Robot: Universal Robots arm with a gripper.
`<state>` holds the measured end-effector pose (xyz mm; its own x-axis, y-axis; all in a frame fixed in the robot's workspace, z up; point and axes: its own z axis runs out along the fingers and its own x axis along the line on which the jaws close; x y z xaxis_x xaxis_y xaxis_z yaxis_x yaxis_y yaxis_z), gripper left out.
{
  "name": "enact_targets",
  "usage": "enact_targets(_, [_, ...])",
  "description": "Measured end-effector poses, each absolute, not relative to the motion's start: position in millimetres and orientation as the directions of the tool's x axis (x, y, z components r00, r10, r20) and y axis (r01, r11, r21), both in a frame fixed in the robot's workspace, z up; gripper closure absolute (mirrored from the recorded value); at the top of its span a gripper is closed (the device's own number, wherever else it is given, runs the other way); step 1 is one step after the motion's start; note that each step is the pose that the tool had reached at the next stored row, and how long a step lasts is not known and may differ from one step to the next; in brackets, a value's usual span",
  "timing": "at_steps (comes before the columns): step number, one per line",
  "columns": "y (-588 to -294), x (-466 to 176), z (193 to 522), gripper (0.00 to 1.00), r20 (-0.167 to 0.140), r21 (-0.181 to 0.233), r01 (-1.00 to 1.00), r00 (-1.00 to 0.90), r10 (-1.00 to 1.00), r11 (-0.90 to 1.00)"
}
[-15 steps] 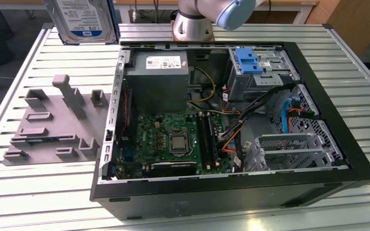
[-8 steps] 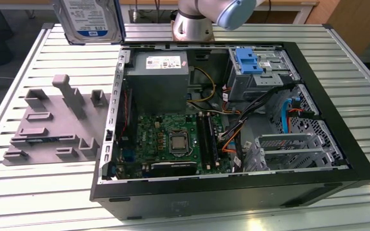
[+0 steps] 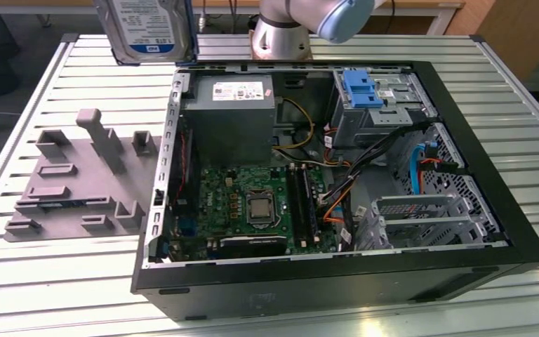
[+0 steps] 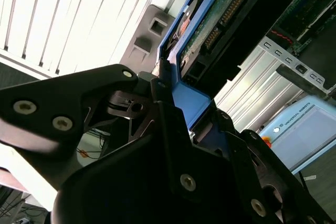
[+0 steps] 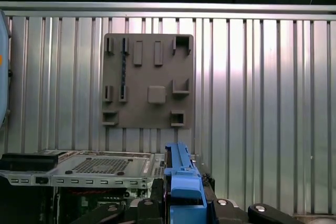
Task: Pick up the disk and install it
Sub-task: 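Pick up the disk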
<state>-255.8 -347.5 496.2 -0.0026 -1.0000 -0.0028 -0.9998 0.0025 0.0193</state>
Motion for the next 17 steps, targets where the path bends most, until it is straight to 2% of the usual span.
enact_targets(17, [-347.5, -215.3, 496.1, 0.64, -0.003, 0.019, -1.000, -0.003, -1.000, 0.003])
